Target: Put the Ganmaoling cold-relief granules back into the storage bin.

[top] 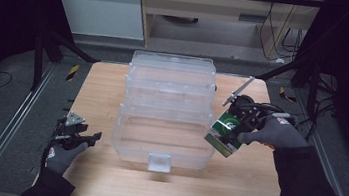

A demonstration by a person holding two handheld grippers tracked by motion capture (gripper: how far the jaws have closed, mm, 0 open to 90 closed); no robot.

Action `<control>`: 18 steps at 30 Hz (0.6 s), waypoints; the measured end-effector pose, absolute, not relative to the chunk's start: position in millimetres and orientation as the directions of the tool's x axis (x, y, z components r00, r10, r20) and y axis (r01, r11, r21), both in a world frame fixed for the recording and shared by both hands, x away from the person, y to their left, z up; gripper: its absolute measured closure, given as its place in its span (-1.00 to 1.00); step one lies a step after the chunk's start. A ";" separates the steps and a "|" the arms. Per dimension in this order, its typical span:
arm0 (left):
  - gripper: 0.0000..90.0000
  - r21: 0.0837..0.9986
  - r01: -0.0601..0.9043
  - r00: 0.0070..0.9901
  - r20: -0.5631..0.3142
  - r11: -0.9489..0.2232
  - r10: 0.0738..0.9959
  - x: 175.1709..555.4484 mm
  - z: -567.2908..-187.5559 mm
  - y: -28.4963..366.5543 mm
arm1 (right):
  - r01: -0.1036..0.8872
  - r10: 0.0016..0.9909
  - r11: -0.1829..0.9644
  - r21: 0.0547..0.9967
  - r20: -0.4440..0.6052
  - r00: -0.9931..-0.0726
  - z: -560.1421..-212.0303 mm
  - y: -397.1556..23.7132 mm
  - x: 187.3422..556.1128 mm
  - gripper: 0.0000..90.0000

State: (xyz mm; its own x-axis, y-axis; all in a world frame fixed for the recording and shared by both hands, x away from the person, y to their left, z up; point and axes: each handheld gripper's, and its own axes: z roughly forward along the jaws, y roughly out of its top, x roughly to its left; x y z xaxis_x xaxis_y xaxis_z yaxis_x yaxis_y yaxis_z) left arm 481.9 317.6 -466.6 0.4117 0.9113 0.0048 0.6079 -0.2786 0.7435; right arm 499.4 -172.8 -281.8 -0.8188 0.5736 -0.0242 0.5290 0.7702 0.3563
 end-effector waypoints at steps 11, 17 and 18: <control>-0.27 0.745 0.606 0.415 0.003 -0.279 0.910 482.2 -466.0 318.2 | 0.369 0.417 0.854 0.366 -0.058 -0.907 -280.5 -140.4 512.7 -0.60; -0.27 0.743 0.608 0.417 0.000 -0.279 0.909 482.9 -466.6 318.1 | 0.319 0.361 0.880 0.351 -0.059 -0.931 -282.8 -125.5 519.0 -0.60; -0.27 0.743 0.608 0.417 -0.001 -0.278 0.909 482.9 -466.6 317.9 | 0.308 0.350 0.884 0.350 -0.060 -0.935 -283.5 -123.3 520.2 -0.60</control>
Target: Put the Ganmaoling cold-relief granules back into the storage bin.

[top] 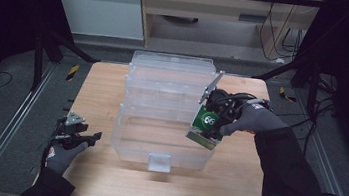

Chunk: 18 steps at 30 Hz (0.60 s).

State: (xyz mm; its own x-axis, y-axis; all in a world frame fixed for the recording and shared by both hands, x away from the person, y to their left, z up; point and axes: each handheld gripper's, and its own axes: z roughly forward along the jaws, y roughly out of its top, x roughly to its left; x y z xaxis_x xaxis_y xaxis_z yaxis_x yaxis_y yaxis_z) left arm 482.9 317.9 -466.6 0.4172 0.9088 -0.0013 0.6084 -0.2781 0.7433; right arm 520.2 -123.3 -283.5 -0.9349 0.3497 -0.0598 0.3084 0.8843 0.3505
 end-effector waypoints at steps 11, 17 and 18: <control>-0.27 0.741 0.613 0.416 -0.006 -0.275 0.909 482.9 -467.7 318.1 | 0.216 0.250 0.914 0.343 -0.058 -0.967 -293.1 -105.5 526.3 -0.60; -0.27 0.737 0.617 0.418 -0.007 -0.278 0.908 483.1 -468.5 317.3 | 0.162 0.191 0.933 0.320 -0.064 -0.979 -299.7 -101.4 525.3 -0.60; -0.27 0.737 0.616 0.418 -0.007 -0.278 0.908 483.1 -468.5 317.1 | 0.154 0.184 0.937 0.314 -0.068 -0.980 -301.2 -100.7 525.0 -0.60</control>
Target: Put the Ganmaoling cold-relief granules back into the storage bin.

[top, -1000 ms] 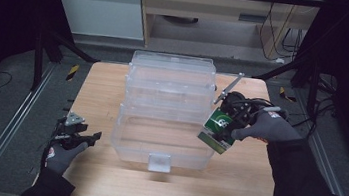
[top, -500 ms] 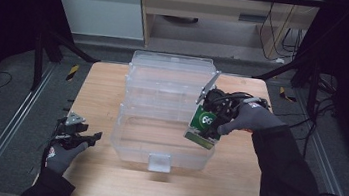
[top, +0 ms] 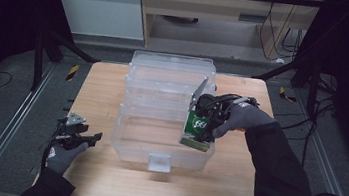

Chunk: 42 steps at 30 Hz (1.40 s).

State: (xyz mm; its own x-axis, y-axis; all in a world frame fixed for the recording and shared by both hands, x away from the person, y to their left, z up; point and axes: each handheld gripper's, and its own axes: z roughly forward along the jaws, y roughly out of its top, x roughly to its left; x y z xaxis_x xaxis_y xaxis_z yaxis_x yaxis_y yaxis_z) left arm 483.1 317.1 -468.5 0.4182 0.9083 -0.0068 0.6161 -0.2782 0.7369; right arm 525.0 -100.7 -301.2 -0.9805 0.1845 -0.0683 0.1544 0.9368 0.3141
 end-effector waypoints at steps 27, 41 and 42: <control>-0.28 0.734 0.617 0.419 -0.003 -0.282 0.908 483.5 -469.3 317.9 | 0.009 0.030 0.981 0.195 -0.102 -0.994 -330.7 -93.7 526.7 -0.61; -0.28 0.734 0.617 0.420 -0.001 -0.285 0.908 483.4 -469.1 317.7 | 0.003 0.021 0.986 0.169 -0.100 -0.995 -343.0 -87.3 525.1 -0.61; -0.28 0.734 0.616 0.420 -0.001 -0.285 0.908 483.4 -469.0 317.7 | -0.003 0.014 0.985 0.170 -0.100 -0.995 -344.7 -87.3 525.6 -0.61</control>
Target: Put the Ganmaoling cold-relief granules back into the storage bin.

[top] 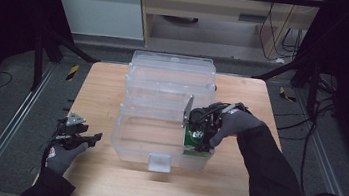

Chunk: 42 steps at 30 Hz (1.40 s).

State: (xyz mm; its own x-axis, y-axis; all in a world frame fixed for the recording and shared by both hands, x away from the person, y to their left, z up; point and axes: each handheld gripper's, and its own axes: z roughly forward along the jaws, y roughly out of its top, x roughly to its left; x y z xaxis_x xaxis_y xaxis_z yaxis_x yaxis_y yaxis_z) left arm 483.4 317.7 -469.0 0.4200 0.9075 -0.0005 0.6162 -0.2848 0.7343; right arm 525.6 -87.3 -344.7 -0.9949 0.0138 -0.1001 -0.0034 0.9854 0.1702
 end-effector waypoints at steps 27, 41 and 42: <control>-0.29 0.728 0.620 0.424 0.004 -0.293 0.906 483.9 -471.2 315.7 | 0.016 0.032 0.986 0.166 -0.091 -0.995 -375.5 -86.1 531.3 -0.64; -0.29 0.727 0.620 0.425 0.005 -0.295 0.905 483.9 -471.6 315.3 | 0.023 0.042 0.984 0.176 -0.106 -0.994 -375.6 -83.8 528.0 -0.68; -0.29 0.726 0.621 0.426 0.005 -0.296 0.905 484.0 -471.7 315.3 | 0.022 0.042 0.982 0.188 -0.106 -0.993 -372.8 -84.3 527.1 -0.69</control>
State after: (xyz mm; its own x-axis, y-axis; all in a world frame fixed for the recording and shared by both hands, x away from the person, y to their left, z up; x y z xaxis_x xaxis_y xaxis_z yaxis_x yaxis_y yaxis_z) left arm 484.0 315.3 -471.7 0.4256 0.9049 0.0053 0.6208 -0.2961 0.7259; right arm 527.1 -84.3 -372.8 -0.9934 0.0424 -0.1065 0.0218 0.9820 0.1877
